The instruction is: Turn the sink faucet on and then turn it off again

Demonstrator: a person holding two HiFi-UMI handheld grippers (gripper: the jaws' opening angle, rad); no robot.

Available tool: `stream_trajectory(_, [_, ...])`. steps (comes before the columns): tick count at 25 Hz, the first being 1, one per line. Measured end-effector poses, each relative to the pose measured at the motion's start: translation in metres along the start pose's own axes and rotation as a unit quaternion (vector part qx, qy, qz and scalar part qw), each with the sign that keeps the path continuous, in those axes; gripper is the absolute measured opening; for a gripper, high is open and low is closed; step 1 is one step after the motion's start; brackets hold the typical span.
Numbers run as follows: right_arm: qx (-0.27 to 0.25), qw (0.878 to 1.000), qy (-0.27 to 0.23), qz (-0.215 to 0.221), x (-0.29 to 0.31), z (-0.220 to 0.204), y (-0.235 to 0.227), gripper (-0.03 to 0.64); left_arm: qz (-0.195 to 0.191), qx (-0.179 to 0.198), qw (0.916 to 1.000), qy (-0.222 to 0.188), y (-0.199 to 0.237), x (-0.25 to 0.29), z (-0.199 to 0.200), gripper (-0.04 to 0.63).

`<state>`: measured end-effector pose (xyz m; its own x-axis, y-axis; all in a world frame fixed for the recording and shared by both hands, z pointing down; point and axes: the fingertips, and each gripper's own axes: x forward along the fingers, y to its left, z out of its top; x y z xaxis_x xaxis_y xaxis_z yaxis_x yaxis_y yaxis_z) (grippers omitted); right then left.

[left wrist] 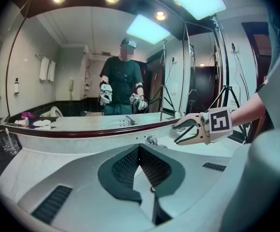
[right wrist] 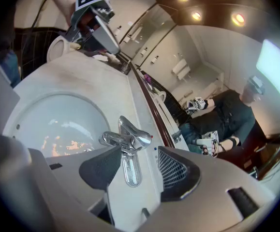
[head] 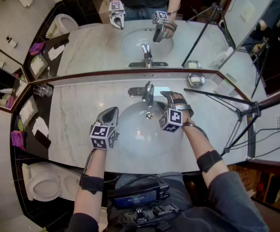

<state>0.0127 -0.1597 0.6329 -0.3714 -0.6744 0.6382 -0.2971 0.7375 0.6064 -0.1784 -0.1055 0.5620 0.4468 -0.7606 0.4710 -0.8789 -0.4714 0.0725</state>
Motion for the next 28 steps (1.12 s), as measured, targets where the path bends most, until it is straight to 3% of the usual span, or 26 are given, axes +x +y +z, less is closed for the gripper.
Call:
stream_trajectory(5, [-0.084,0.996,0.001,0.007,0.027,0.01,0.006,0.282,0.002,0.004,1.0,-0.003,0.004,0.004,0.003,0.0])
stream_trajectory(11, [-0.131,0.991,-0.002,0.013,0.054,0.022,0.013,0.284,0.006,-0.002,1.0,-0.004,0.007,0.006,0.0,0.0])
stream_trajectory(21, [-0.141,0.99,0.008,0.013,0.084,0.029,0.015,0.281,0.01,-0.008,0.9999,0.004,0.016,0.004,-0.01,0.0])
stream_trajectory(28, [-0.092,0.996,0.006,0.005,0.088,0.031,0.003,0.261,0.012,-0.017,0.9998,0.003,0.022,0.004,-0.013,0.0])
